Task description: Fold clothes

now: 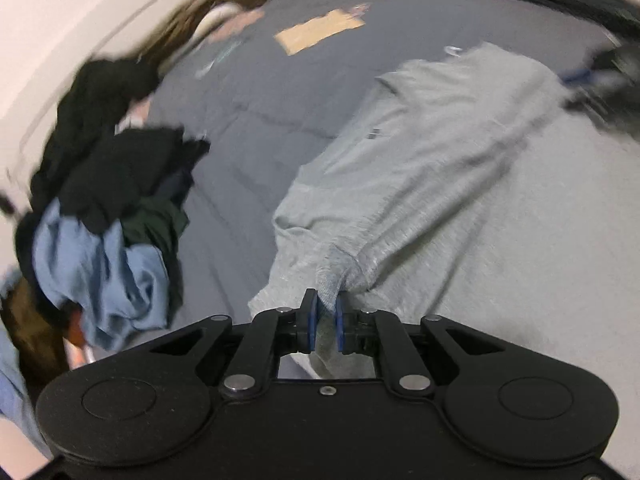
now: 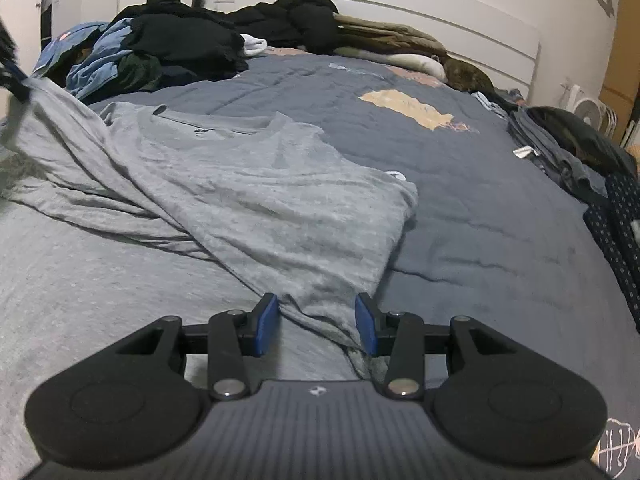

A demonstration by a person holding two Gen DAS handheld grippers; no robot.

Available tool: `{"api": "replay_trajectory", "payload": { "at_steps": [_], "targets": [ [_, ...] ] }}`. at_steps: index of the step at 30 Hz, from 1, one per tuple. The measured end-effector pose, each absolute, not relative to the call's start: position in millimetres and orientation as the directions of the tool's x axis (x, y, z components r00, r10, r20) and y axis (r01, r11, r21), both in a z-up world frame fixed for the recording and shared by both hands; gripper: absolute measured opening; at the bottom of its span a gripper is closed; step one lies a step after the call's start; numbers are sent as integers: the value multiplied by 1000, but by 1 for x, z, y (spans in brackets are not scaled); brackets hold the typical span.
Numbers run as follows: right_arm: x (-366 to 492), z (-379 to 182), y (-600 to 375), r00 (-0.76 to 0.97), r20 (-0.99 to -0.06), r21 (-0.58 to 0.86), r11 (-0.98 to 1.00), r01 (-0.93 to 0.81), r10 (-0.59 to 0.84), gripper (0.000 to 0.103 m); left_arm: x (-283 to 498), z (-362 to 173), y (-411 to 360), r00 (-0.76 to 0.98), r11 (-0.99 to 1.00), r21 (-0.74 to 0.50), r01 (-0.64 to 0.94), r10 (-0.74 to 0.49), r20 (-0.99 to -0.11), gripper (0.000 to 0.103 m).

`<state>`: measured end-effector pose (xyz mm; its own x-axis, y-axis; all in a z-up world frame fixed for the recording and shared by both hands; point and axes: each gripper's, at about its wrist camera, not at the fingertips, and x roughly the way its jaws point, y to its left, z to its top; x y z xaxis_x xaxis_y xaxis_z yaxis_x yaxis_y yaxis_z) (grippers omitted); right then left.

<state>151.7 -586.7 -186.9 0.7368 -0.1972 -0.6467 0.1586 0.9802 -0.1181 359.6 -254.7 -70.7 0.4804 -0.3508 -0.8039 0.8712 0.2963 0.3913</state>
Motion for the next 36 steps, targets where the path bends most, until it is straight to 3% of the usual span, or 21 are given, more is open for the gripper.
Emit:
{"api": "replay_trajectory", "payload": {
  "at_steps": [5, 8, 10, 12, 14, 19, 21, 24, 27, 31, 36],
  "targets": [
    [150, -185, -591, 721, -666, -97, 981, 169, -190, 42, 299, -99, -238, 498, 207, 453, 867, -325, -804, 13],
    [150, -183, -591, 719, -672, -81, 983, 163, -175, 42, 280, -110, -227, 464, 271, 389, 881, -325, -824, 18],
    [149, -179, -591, 724, -672, -60, 986, 156, -155, 42, 275, -106, -217, 441, 382, 299, 875, -370, -818, 28],
    [149, -174, -591, 733, -667, -27, 987, 155, -134, 42, 275, -98, -201, 452, 539, 176, 823, -435, -779, 44],
    [150, -168, -592, 744, -659, 28, 985, 169, -109, 43, 277, -92, -183, 487, 690, 25, 723, -483, -728, 50],
    [150, -147, -586, 793, -609, 168, 972, 167, -31, 46, 273, -92, -150, 609, 847, -328, 418, -529, -591, 50],
    [151, -138, -579, 815, -579, 233, 961, 147, 16, 47, 270, -98, -139, 656, 850, -446, 280, -508, -558, 48],
    [154, -128, -563, 836, -531, 379, 922, 85, 141, 49, 269, -116, -126, 612, 762, -608, 221, -594, -522, 48],
    [156, -121, -543, 839, -484, 451, 892, -3, 248, 50, 274, -117, -121, 573, 737, -643, 207, -624, -531, 46],
    [162, -115, -516, 824, -449, 505, 859, -84, 344, 52, 283, -132, -111, 504, 629, -759, 171, -717, -481, 46],
    [171, -115, -486, 796, -458, 508, 852, -131, 396, 54, 294, -145, -107, 489, 679, -718, 153, -683, -542, 46]
  ]
}}
